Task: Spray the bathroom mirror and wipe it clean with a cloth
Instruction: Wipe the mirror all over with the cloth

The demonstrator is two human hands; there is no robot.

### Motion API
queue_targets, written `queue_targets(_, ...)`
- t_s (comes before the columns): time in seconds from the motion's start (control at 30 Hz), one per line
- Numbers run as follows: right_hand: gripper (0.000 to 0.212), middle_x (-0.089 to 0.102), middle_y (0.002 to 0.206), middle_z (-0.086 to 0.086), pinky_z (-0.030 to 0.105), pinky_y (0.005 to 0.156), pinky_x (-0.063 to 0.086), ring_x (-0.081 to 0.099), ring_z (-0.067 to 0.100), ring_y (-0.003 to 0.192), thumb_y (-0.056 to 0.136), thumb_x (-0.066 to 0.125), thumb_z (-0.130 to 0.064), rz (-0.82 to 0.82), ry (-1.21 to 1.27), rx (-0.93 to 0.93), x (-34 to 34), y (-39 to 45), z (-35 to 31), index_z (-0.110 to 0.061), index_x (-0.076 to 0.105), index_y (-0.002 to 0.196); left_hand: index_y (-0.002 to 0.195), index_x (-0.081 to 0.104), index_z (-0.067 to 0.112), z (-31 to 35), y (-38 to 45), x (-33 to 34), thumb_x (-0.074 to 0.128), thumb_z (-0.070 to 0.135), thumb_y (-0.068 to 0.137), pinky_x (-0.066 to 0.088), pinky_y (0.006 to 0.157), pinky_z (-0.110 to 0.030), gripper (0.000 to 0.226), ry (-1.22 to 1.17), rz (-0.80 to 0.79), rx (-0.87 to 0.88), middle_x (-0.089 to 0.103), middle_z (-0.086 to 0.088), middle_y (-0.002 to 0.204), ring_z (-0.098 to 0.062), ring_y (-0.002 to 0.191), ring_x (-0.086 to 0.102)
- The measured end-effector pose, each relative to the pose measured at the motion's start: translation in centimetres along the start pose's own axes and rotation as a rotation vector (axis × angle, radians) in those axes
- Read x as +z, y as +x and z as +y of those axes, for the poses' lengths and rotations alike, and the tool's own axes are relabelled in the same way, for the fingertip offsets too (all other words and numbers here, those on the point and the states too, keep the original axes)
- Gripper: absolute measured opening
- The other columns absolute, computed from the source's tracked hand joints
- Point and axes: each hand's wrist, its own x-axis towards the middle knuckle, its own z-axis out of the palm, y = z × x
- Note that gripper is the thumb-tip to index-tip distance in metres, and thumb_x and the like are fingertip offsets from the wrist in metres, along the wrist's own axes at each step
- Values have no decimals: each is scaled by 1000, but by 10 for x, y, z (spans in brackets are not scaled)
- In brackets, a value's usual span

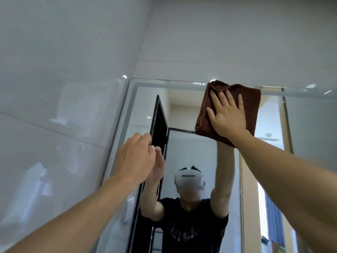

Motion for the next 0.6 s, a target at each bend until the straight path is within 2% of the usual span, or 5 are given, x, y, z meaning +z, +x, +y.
queue_targets(0.13,65,30,161,0,58,122,5,18,25,152,100,26,-51,12,34,33,5,-1,-41,-23,22,158,106,55,23,-10,-20,-6,46,31,99,48,74,-34,14,-103,14,-96,56,6,109,-19,94,59)
queue_targets(0.23,65,32,160,1,58,122,4,18,25,152,99,28,-51,-4,73,-44,10,-4,-99,-22,25,157,104,55,24,-18,-35,-12,49,31,97,50,74,-35,12,-143,38,-120,55,8,106,-18,92,58)
queue_targets(0.37,65,34,160,1,59,122,5,19,26,152,99,29,-51,-28,130,-172,19,-21,-180,-21,30,156,98,58,20,-37,-58,-17,54,27,94,49,72,-34,9,0,50,-46,57,5,98,-19,90,56)
queue_targets(0.5,64,37,157,4,60,121,5,19,28,152,99,32,-48,-35,169,-144,27,-39,-234,-18,31,155,86,59,19,-64,-80,-20,64,18,83,46,61,-31,6,100,32,-15,57,4,85,-20,79,56)
queue_targets(0.6,64,37,157,4,61,120,6,19,28,152,99,34,-48,-57,173,-180,29,-49,-256,-18,33,155,86,59,18,-78,-90,-19,65,14,81,46,61,-32,9,126,3,-34,56,3,85,-21,80,55)
